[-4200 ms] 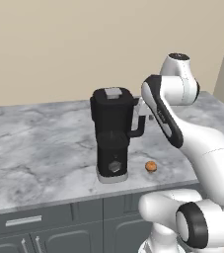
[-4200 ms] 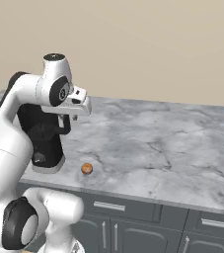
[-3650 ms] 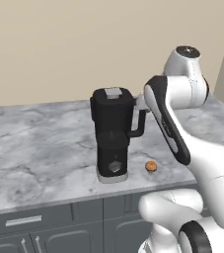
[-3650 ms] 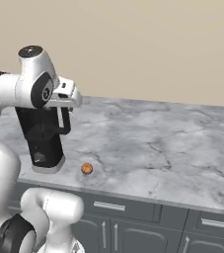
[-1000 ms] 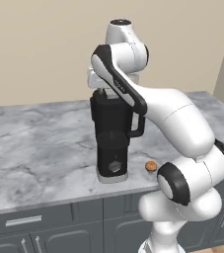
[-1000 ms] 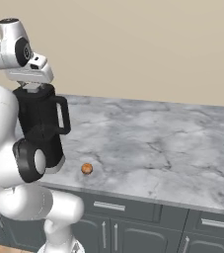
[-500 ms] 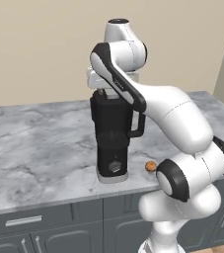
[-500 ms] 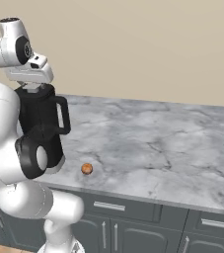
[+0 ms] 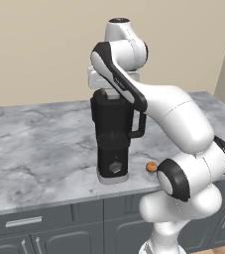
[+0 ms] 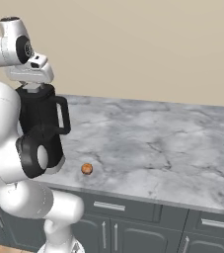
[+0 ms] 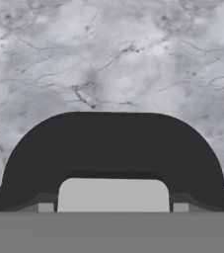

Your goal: Open the blender lid, put the tangerine in the blender, close the lid, and start the blender.

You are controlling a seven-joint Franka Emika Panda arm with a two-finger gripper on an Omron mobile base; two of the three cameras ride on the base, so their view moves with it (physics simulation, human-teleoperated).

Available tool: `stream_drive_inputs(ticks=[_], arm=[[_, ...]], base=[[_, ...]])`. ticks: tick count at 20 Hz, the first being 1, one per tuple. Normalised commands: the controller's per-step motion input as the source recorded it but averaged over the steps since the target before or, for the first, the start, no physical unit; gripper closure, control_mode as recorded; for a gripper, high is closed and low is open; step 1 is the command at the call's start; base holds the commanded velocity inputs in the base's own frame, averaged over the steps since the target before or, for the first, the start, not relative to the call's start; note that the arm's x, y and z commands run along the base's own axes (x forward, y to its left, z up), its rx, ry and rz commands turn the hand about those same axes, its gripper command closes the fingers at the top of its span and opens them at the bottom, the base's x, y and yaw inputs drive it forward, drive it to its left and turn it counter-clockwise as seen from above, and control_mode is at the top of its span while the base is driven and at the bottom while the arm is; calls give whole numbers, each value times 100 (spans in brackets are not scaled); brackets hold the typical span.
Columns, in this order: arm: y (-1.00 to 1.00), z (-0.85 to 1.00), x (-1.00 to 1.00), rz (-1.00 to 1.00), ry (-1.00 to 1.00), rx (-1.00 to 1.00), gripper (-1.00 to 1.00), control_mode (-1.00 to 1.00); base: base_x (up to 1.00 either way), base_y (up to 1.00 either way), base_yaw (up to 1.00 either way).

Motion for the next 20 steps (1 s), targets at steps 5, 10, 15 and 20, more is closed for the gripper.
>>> stream_drive_inputs(ticks=[5, 10, 15, 20], arm=[[0, 72, 0, 0, -8, 0, 100, -100], [-5, 96, 0, 0, -13, 0, 100, -100], [-79, 23, -13, -2, -12, 0, 100, -100], [-100, -23, -5, -9, -1, 0, 100, -100]], base=[[0, 0, 0], [0, 0, 0], [0, 0, 0], [0, 0, 0]])
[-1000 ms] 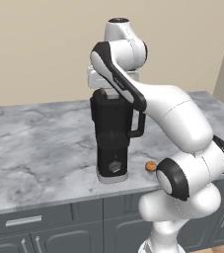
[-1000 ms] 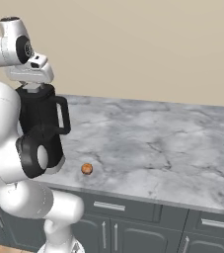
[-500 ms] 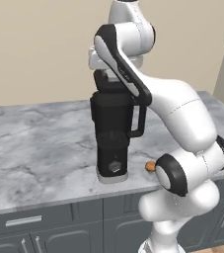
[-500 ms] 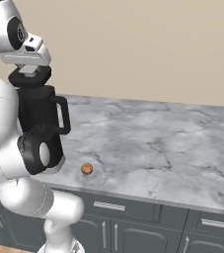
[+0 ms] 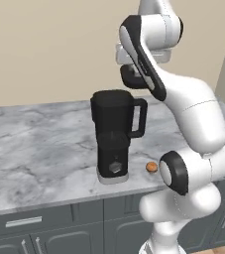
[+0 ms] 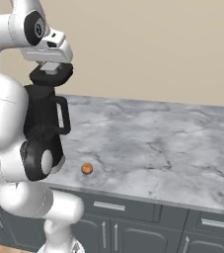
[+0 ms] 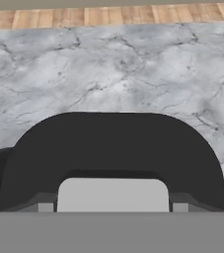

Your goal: Open the blender lid, put the tangerine in the blender, close the lid, and start the blender.

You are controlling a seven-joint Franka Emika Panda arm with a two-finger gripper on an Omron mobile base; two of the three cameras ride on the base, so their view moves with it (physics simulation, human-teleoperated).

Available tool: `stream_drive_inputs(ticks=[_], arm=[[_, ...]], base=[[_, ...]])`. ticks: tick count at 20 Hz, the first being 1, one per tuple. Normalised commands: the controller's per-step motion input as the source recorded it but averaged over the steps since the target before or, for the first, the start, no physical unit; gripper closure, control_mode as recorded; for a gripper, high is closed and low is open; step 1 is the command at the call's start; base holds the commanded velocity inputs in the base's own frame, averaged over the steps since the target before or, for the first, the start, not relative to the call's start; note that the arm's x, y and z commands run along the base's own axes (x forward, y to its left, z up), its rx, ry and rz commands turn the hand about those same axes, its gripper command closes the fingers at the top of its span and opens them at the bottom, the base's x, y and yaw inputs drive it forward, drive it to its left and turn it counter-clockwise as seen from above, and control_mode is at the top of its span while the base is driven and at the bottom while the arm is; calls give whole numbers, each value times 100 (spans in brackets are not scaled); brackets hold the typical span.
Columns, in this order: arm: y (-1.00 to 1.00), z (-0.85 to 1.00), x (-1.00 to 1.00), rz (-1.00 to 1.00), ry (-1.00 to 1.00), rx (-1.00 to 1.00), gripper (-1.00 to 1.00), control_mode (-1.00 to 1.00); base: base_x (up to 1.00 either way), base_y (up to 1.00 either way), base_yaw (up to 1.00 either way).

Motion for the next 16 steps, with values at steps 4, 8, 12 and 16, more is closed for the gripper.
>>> stream_drive_inputs(ticks=[4, 8, 12, 16], arm=[[-100, -73, 0, -14, 0, 3, 100, -100], [-100, -72, -15, -17, 0, 14, 100, -100], [-100, -52, -16, -19, 0, 22, 100, -100], [-100, -65, -2, -16, 0, 23, 100, -100]], base=[[0, 0, 0], [0, 0, 0], [0, 0, 0], [0, 0, 0]])
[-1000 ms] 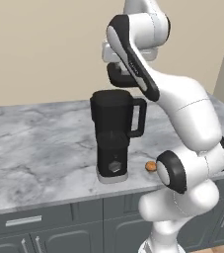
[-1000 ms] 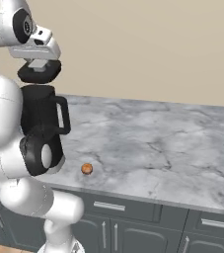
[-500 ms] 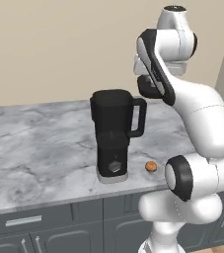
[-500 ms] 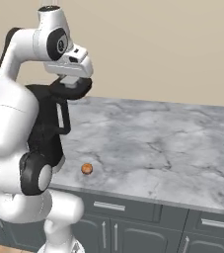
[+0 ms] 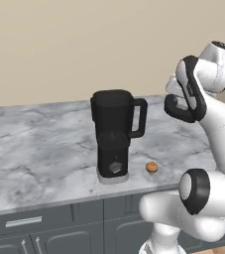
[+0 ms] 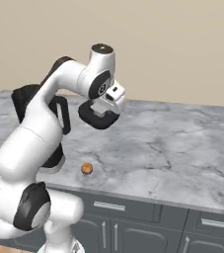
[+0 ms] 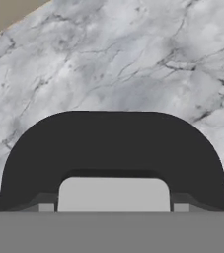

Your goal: Open the blender lid, put the tangerine in the blender, close the lid, and start the blender.

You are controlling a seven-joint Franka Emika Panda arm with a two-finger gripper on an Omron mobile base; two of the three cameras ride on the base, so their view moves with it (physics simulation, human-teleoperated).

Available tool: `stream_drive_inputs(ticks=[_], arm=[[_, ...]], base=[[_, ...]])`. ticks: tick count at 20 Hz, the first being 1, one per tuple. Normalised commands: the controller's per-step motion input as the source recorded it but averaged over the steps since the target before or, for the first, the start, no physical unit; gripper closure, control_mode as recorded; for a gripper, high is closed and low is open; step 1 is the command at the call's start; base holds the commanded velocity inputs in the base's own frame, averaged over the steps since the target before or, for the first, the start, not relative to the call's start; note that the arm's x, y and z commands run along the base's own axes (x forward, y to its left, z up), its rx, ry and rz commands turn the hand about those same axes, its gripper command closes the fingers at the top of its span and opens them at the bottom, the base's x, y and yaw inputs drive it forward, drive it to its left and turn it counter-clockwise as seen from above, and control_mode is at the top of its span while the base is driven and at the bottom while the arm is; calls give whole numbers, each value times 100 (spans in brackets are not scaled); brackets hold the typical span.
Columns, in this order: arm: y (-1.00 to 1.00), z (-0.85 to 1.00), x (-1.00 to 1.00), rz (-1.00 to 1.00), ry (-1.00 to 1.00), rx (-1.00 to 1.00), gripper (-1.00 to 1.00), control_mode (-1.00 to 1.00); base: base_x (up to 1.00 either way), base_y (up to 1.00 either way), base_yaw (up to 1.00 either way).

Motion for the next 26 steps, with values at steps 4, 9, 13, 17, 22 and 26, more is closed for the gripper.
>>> stream_drive_inputs(ticks=[4, 9, 13, 17, 22, 26], arm=[[-100, -72, 0, -16, 0, 20, 100, -100], [-100, -78, 10, -17, 8, 5, 100, -100], [-96, -98, 31, -16, 12, 0, 100, -100], [-60, -93, 40, -8, 3, 0, 100, -100], [-12, -59, 24, 0, 0, 0, 100, -100], [2, -35, 28, 0, 0, -5, 100, -100]], base=[[0, 0, 0], [0, 0, 0], [0, 0, 0], [0, 0, 0], [0, 0, 0], [0, 0, 0]])
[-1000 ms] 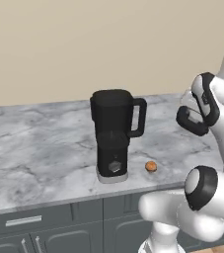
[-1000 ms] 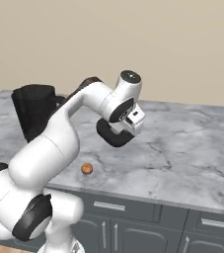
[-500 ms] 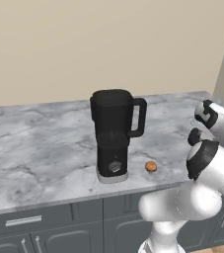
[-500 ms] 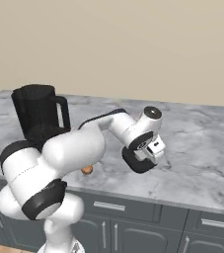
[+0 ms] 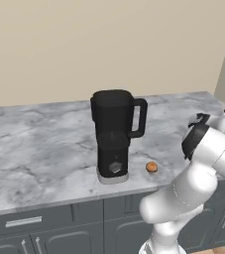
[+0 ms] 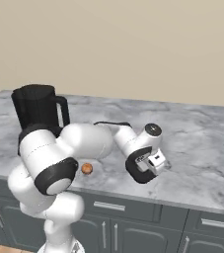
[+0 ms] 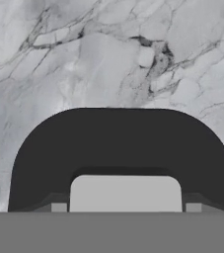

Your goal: Open the blender lid, put the tangerine in the blender, close the lid, and start the blender.

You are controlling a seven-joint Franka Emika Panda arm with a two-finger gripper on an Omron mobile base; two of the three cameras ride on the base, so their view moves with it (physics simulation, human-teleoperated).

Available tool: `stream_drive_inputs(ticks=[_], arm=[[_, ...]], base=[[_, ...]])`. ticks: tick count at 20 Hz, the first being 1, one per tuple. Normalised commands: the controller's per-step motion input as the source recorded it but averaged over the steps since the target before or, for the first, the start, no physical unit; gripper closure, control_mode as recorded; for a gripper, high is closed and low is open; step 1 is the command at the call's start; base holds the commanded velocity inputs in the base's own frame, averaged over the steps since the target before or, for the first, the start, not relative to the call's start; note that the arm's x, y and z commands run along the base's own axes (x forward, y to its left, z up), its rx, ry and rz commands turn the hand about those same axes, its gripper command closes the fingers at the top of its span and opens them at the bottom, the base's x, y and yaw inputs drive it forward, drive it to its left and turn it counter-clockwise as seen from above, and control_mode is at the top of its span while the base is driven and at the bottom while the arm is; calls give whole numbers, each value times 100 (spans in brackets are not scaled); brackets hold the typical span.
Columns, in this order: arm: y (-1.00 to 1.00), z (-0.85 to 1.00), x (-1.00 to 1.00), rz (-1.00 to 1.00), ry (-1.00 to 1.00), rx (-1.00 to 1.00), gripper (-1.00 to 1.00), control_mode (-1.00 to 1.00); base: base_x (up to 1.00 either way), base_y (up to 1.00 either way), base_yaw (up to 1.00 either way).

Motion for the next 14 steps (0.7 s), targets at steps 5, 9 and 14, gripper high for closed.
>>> stream_drive_inputs(ticks=[5, 9, 14], arm=[[4, -32, 20, 0, 0, -8, 100, -100], [18, -21, 17, 0, 3, -6, 100, -100], [19, -15, 26, 0, 8, -3, 100, -100]], base=[[0, 0, 0], [0, 0, 0], [0, 0, 0]])
